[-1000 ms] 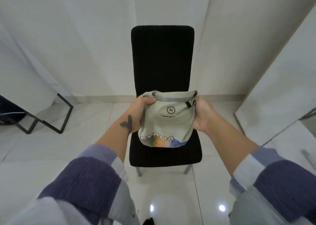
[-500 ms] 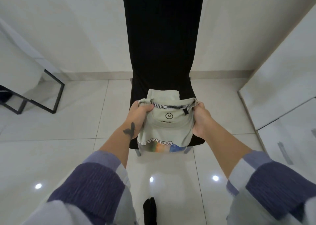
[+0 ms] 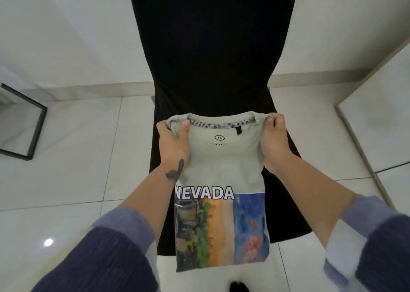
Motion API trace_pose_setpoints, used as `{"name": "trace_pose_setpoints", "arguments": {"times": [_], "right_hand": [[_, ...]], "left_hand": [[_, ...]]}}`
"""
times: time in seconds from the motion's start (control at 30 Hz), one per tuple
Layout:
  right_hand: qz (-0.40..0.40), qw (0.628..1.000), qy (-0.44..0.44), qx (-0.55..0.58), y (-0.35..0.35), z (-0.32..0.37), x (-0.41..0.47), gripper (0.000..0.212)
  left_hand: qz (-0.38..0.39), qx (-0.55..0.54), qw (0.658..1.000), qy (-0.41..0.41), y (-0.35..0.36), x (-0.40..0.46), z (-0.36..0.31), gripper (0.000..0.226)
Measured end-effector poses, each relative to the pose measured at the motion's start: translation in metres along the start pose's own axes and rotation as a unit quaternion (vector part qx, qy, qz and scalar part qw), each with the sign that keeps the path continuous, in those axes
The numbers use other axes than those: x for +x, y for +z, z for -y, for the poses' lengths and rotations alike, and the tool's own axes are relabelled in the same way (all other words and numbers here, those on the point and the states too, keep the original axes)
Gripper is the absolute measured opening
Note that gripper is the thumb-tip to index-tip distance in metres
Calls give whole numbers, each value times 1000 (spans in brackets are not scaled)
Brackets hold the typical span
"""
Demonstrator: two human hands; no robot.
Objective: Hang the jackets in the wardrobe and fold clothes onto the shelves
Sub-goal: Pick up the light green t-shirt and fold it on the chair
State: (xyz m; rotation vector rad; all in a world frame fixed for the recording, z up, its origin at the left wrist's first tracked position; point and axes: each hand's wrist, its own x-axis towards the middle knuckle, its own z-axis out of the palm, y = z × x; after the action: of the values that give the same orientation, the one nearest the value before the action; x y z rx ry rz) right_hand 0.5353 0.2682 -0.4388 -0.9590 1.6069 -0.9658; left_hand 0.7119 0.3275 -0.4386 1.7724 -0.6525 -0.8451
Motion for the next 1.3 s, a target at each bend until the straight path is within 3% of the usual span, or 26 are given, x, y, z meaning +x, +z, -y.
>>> {"name": "trace_pose_setpoints", "arguments": {"times": [0.1, 0.2, 0.3, 0.37, 0.57, 0.63, 0.7, 0.77, 0.83, 0.9, 1.07, 1.17, 1.3], "right_hand": [[-21, 995, -50, -88, 12, -15, 27, 23], [-42, 969, -97, -225, 19, -29, 42, 26], [-79, 873, -172, -449, 21, -48, 52, 21], [-94, 839, -199, -498, 21, -57, 55, 23], [-74, 818, -189, -538, 22, -52, 59, 34], [-79, 811, -257, -519, 23, -42, 58, 35], [-8, 802, -346, -487, 31, -28, 58, 38], [136, 767, -368, -507, 47, -17, 57, 42], [210, 712, -353, -570, 61, -17, 59, 57], [215, 683, -346, -607, 67, -21, 61, 64], [202, 656, -390, -613, 64, -26, 60, 53], [206, 660, -389, -609, 61, -22, 52, 49], [203, 700, -370, -576, 48, 1, 40, 45]], "left_hand": [[-28, 44, 999, -8, 17, 23, 25, 32], [-67, 177, 982, 24, 30, 39, 46, 28], [-106, 276, 952, 79, 36, 45, 62, 28], [-114, 299, 943, 88, 35, 45, 66, 31], [-112, 279, 953, 33, 35, 46, 56, 37], [-109, 254, 961, -4, 38, 48, 49, 37], [-104, 240, 965, -26, 42, 49, 43, 36], [-104, 232, 967, -29, 45, 48, 39, 33], [-109, 220, 969, -31, 46, 48, 38, 32], [-114, 203, 972, -34, 46, 49, 40, 32], [-126, 161, 978, -33, 47, 46, 40, 32], [-115, 146, 982, -17, 42, 38, 40, 38], [-62, 210, 976, -13, 31, 6, 38, 57]]}}
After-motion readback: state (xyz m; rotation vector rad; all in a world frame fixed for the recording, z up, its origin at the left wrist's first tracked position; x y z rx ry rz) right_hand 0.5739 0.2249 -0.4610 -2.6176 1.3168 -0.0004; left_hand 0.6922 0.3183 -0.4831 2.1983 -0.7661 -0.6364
